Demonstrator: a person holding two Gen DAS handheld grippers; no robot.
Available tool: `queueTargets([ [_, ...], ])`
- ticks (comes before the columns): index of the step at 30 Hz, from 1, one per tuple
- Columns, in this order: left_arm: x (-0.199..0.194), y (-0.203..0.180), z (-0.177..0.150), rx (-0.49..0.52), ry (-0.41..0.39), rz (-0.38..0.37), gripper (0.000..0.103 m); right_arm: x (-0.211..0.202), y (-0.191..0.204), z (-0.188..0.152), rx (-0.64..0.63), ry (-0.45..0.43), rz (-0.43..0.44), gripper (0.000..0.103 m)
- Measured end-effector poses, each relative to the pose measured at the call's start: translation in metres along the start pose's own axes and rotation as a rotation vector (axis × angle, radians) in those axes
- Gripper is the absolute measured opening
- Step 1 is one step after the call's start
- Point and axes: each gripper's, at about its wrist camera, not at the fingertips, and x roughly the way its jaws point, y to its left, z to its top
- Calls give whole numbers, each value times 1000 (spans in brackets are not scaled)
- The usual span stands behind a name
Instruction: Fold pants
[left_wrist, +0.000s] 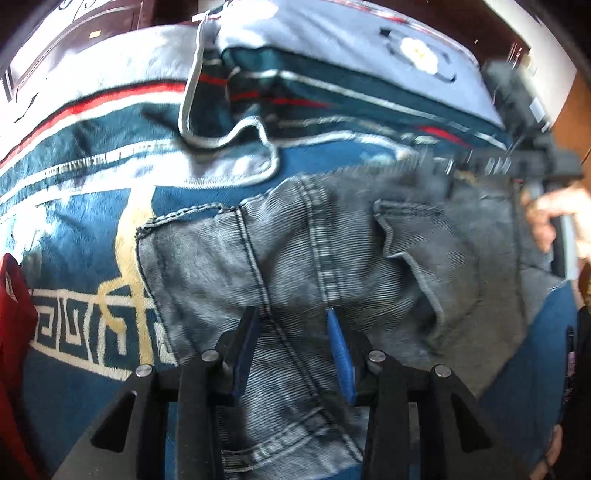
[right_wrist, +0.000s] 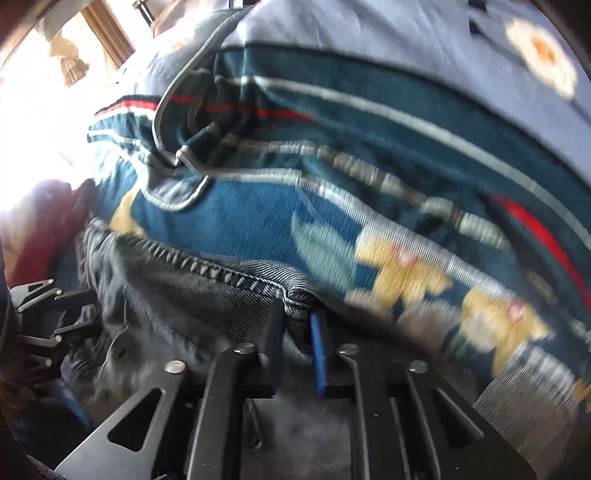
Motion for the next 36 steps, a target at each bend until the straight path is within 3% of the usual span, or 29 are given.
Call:
queueTargets([
  [3,10,-2,-1,-7,-20,17,42,-13,-2,9,30,-116,-56,9],
  [7,13,-3,-4,0,-38,29,43,10,-5,7,23,-81,-140,9],
  [9,11,-3,-5,6,-39,35,44,25,-7,3,36,-49,-162,16],
  [11,8,-3,-9,-4,-31,47,50,18,-5,-2,56,-70,-158,28],
  [13,5,-3,-8,-14,-21,98,68,-11,-3,-7,48,-94,-94,29],
  [16,-3,-1,-10,-59,-27,122,70,-74,-6,-18,-30,-131,-55,35],
  [20,-36,-8,-12,-114,-123,155,70,-159,-28,-54,-66,-192,-78,56],
  [24,-59,-33,1,-100,-175,154,80,-202,-61,-93,12,-233,-121,58],
  [28,-66,-75,17,-58,-173,90,93,-229,-105,-143,181,-294,-146,65],
  [36,-39,-189,39,-31,-72,-134,95,-240,-184,-264,586,-385,-146,66],
])
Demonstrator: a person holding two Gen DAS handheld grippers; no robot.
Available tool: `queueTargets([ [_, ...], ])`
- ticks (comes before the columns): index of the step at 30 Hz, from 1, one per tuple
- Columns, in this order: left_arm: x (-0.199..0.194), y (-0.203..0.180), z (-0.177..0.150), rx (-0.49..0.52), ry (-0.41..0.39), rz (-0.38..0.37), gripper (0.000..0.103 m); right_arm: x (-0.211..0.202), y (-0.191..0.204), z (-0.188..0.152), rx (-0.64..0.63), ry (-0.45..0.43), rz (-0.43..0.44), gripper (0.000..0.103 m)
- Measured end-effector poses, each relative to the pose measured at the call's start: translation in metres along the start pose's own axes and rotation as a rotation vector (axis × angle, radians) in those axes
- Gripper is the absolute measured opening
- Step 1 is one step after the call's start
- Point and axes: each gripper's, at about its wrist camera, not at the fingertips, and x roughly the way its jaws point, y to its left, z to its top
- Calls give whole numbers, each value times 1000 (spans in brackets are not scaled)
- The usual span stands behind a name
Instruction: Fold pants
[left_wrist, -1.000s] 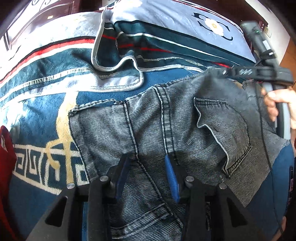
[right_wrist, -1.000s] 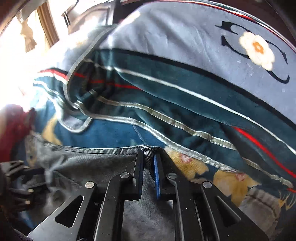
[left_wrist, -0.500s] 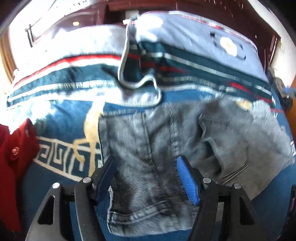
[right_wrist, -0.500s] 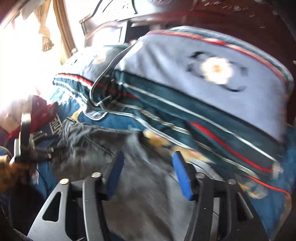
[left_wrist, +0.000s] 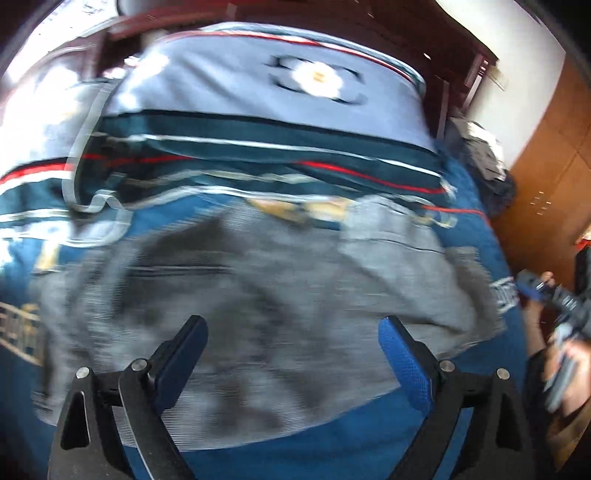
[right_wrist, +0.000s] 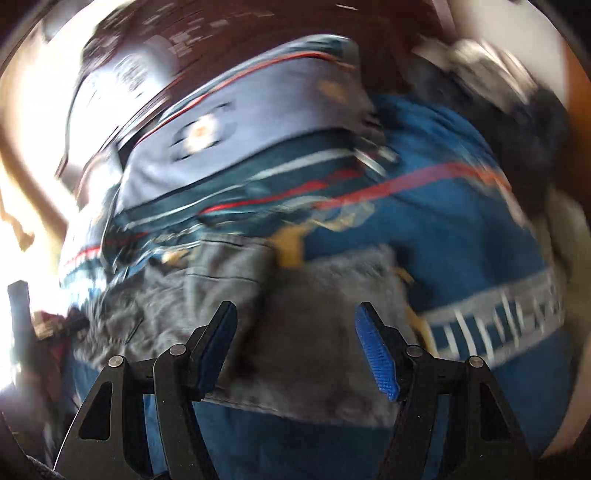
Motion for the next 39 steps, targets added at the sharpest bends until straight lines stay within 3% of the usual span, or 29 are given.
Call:
queueTargets([
  [3,20,-45,-3,24,40,-56,95,1,-38,-24,158,-8,53,66],
  [5,33,-78,-4,92,49,-51,95,7,-52,-29,234,17,64,65],
  [9,54,-147,7,250,45,-26,95,3,-52,-20,236,-9,101,65],
  [13,88,-199,34,354,72,43,95,11,-48,-25,241,18,120,65],
  [16,137,-216,46,393,175,155,94,20,-48,-31,230,72,95,66],
  [18,169,-214,43,411,257,251,78,25,-48,-33,224,98,89,66],
  [19,177,-209,41,408,276,268,62,27,-48,-35,224,110,85,66],
  [21,169,-194,46,318,235,186,40,33,-50,-37,231,135,76,66],
  [22,158,-182,51,238,207,100,20,36,-52,-39,237,146,72,66],
  [25,123,-147,65,28,128,-202,16,40,-55,-39,260,166,67,65],
  [27,97,-139,70,7,71,-371,16,42,-55,-39,262,178,58,64],
  [29,77,-143,71,37,50,-479,16,40,-57,-38,259,181,14,55],
  [33,62,-165,66,122,64,-559,16,20,-71,-24,235,68,-141,57],
  [34,63,-169,64,130,73,-571,16,19,-76,-17,237,48,-146,58],
  [37,68,-178,60,145,95,-576,16,45,-92,-5,270,108,-10,56],
  [38,71,-179,59,142,102,-576,16,59,-93,-6,273,160,31,42],
  [39,74,-179,57,134,111,-579,16,73,-93,-11,266,205,42,35],
])
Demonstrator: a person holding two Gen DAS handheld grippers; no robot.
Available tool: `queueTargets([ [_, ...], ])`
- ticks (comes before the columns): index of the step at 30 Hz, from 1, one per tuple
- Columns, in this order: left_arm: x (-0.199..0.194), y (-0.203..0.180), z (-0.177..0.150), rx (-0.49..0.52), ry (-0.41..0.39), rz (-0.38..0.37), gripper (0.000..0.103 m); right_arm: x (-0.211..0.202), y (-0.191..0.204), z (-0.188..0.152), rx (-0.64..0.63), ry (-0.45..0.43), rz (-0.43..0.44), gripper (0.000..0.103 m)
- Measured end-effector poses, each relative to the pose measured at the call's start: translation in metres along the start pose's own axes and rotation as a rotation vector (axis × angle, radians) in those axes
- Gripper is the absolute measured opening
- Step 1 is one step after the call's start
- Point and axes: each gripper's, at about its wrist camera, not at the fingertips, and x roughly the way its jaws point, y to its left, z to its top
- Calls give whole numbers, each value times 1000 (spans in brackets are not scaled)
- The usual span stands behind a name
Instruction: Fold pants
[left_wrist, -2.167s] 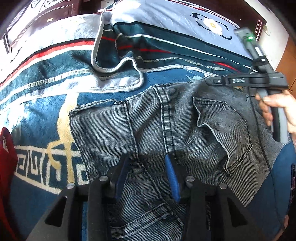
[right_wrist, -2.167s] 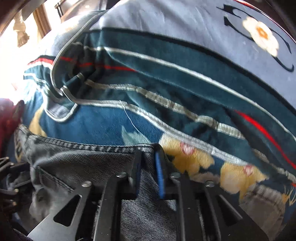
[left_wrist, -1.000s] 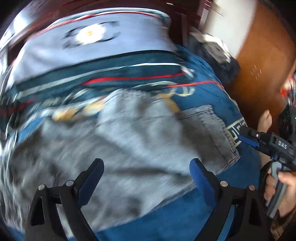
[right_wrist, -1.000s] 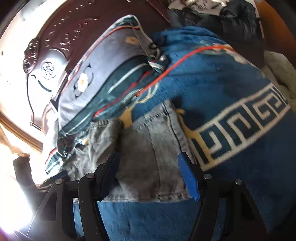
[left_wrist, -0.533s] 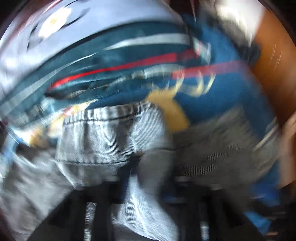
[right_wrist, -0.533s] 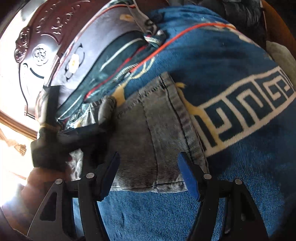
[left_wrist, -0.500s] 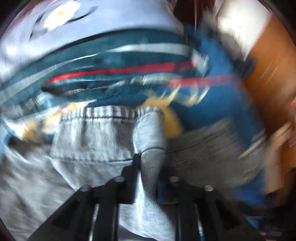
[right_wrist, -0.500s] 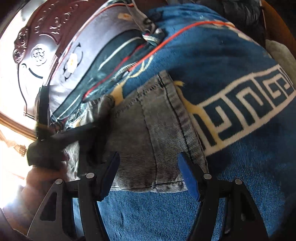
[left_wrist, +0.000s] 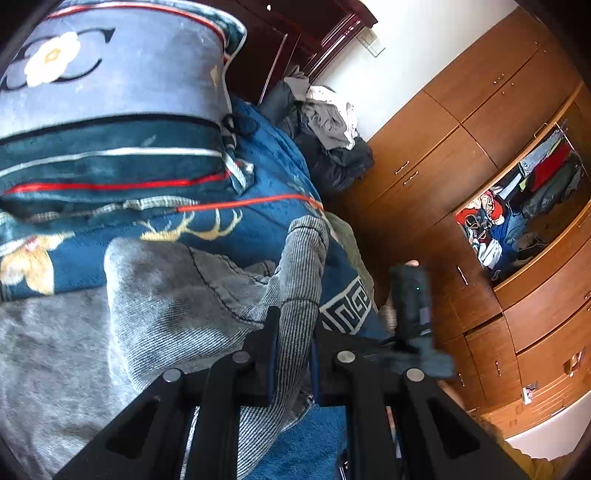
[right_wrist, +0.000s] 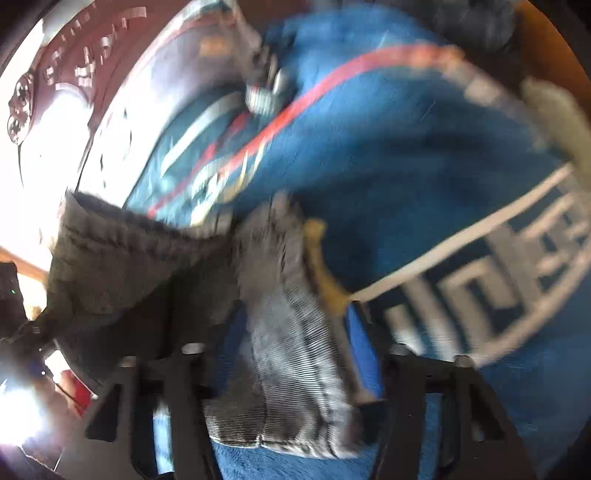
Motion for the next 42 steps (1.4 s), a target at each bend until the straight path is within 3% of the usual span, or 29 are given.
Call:
queueTargets([
  [2,1,-5,-5,-11,4,-4,16,6,7,-3,-65,-12,-64,15],
  [8,13,-18,-8,22,-24,-51,16,-35,58,-10,-279,-248,-250,13],
  [9,19,-19,-10,27,-17,-41,16,-30,58,-11,-291,-232,-279,13],
  [10,25,-19,-14,27,0,-33,16,-18,48,-10,-263,-156,-294,16],
  [11,30,-17,-19,17,18,-32,16,-9,32,-10,-203,-90,-277,23],
  [12,35,-14,-23,1,35,-31,16,-5,15,-10,-116,-54,-246,23],
  [14,42,-6,-35,-32,62,-37,16,-21,-23,-7,106,-70,-80,25],
  [15,46,-3,-40,-41,78,-37,16,-32,-35,-5,179,-90,-56,28],
  [18,52,0,-57,-37,111,-29,16,-66,-47,-1,191,-195,16,36],
  [21,51,1,-67,-33,121,-44,16,-62,-55,1,255,-156,266,38],
  [22,49,1,-69,-31,118,-46,16,-54,-52,3,263,-136,299,38],
  [28,24,11,-68,-81,58,-92,16,2,-40,-6,380,35,392,38],
  [30,19,13,-65,-95,41,-107,16,6,-34,-9,375,59,380,43],
  [33,18,12,-62,-92,35,-113,16,6,-34,-12,387,48,397,51],
  [39,14,5,-54,-99,-2,-151,16,-8,-45,-14,472,3,462,51],
  [42,15,-1,-51,-82,0,-152,16,-16,-44,-15,488,3,535,51],
])
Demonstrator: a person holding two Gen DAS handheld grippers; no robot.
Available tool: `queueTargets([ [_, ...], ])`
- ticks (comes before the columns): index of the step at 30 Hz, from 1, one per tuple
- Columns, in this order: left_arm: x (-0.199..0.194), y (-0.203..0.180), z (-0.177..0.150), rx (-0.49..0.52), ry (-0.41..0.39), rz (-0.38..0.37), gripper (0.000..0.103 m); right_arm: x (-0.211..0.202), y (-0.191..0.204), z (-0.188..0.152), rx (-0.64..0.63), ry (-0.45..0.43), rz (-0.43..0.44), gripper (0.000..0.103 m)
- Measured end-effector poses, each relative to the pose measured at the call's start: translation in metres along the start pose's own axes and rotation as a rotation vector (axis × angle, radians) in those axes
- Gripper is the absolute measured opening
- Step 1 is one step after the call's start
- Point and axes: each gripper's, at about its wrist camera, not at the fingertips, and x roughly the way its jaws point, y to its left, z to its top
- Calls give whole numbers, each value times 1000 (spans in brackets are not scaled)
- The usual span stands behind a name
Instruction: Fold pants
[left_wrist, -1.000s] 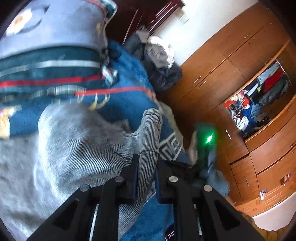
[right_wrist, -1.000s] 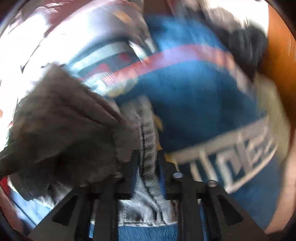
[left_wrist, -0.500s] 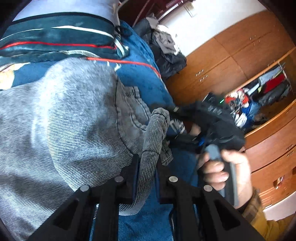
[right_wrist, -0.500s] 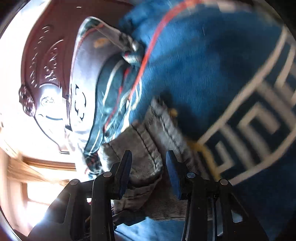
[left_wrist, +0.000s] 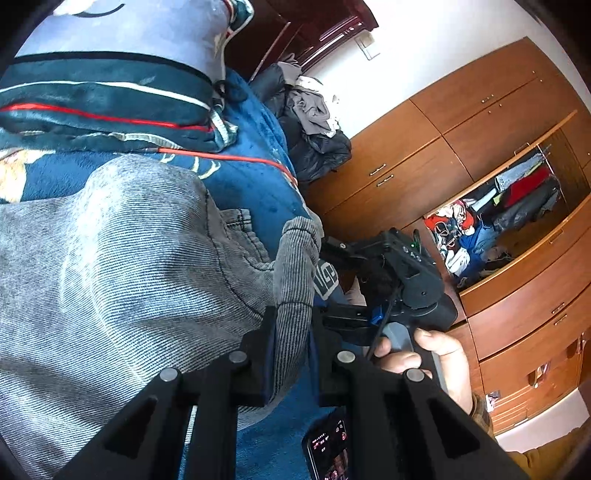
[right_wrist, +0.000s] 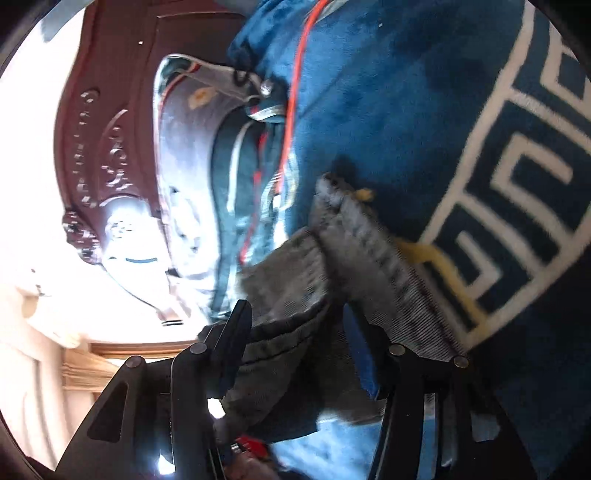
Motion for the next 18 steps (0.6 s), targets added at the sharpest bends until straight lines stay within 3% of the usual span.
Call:
queueTargets([
  [5,8,-5,-7,10,32,-9,16,24,-10,-4,97,88,82,55],
  [6,9,-7,-9,18,39,-6,16,27,-13,-4,108,87,89,51],
  [8,11,-10,-9,25,43,-3,16,29,-10,-3,77,65,76,26],
  [10,12,-13,-6,29,34,-14,16,21,4,-3,2,19,83,18],
  [12,16,-16,-3,41,37,-19,16,5,30,-4,-147,-49,57,17],
  [14,32,-16,-3,60,93,-8,17,-12,55,-8,-300,-119,-15,17],
  [16,53,-10,-10,67,186,52,19,-17,64,-12,-378,-128,-127,17],
  [18,68,-1,-21,64,265,110,19,-8,61,-14,-447,-75,-354,22],
])
